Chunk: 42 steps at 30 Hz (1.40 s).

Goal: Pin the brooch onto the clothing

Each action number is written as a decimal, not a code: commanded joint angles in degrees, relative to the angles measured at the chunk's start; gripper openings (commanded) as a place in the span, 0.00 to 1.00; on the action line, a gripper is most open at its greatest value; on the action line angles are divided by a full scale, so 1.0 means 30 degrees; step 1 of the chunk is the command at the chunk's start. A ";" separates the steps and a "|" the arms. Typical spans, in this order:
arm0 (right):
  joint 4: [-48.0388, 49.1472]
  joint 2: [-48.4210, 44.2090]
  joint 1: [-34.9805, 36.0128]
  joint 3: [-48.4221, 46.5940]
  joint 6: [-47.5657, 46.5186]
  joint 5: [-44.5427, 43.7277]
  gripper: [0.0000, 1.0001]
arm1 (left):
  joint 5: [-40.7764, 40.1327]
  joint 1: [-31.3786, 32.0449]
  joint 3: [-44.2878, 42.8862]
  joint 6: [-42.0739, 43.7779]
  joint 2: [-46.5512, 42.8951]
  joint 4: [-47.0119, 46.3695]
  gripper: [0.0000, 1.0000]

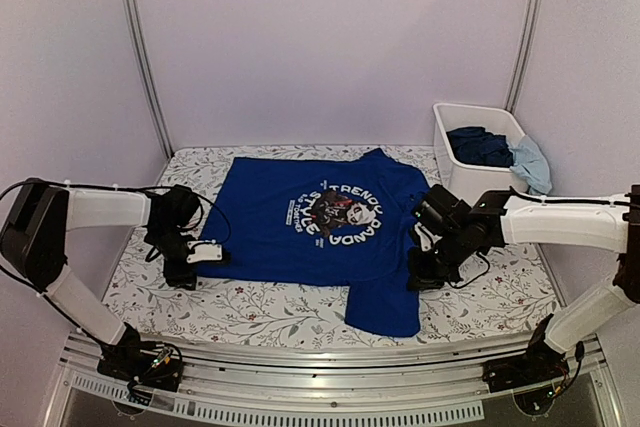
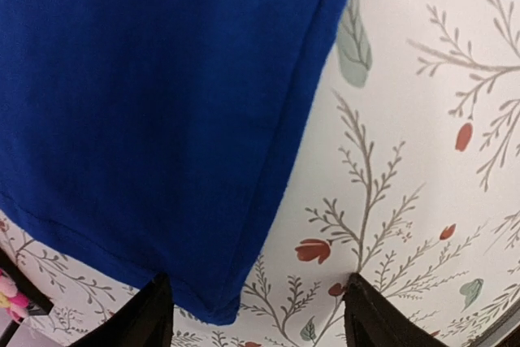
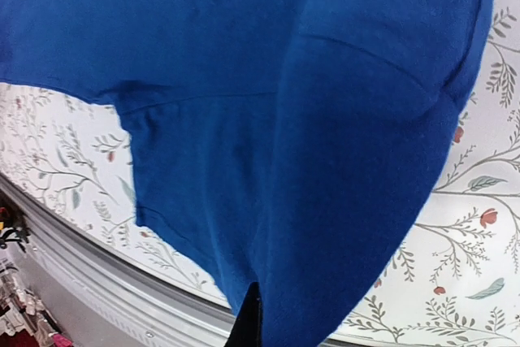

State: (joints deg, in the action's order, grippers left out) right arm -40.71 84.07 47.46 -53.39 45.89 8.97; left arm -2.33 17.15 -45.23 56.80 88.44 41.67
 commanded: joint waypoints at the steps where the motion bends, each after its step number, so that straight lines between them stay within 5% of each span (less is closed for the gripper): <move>1: 0.1303 -0.0858 -0.0547 0.0037 0.0612 0.1366 0.00 | -0.0658 0.0703 -0.0405 -0.0326 0.0573 -0.0221 0.74; 9: 0.0830 -0.0304 -0.0969 -0.0695 0.0043 0.1208 0.00 | -0.2971 0.0443 -0.2240 -0.0047 0.3869 -0.0401 0.76; 15: 0.0897 -0.0295 -0.1929 -0.0949 -0.0532 0.1780 0.00 | -0.2083 -0.0438 -0.5044 -0.0180 0.6059 0.1870 0.74; 18: 0.0913 -0.0280 -0.2205 -0.0940 -0.0727 0.1998 0.00 | -0.1771 -0.0385 -0.5106 -0.0514 0.6812 0.1978 0.59; 22: 0.0528 -0.0447 -0.2343 -0.0933 -0.0671 0.2103 0.00 | -0.0735 -0.0355 -0.5105 -0.1361 0.6849 0.2536 0.02; 34: -0.0434 -0.3894 -0.2135 -0.0811 0.1408 0.3861 0.00 | 0.3840 -0.0435 -0.5362 -0.4463 -0.0289 0.6210 0.00; 38: -0.0312 -0.0551 -0.6860 -0.6177 -0.3107 0.3358 0.00 | 0.2679 -0.0483 -1.1071 -0.6906 0.2507 0.5095 0.00; 42: -0.1245 0.5682 -0.9608 -1.8476 -0.6454 0.2703 0.00 | -0.0053 -0.0748 -2.1190 -0.9144 0.6162 0.3542 0.00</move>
State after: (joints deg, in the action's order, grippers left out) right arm -46.00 89.82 25.23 -82.19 38.41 19.62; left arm 3.99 15.97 -87.81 37.78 100.25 59.42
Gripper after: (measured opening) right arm 0.005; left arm 0.038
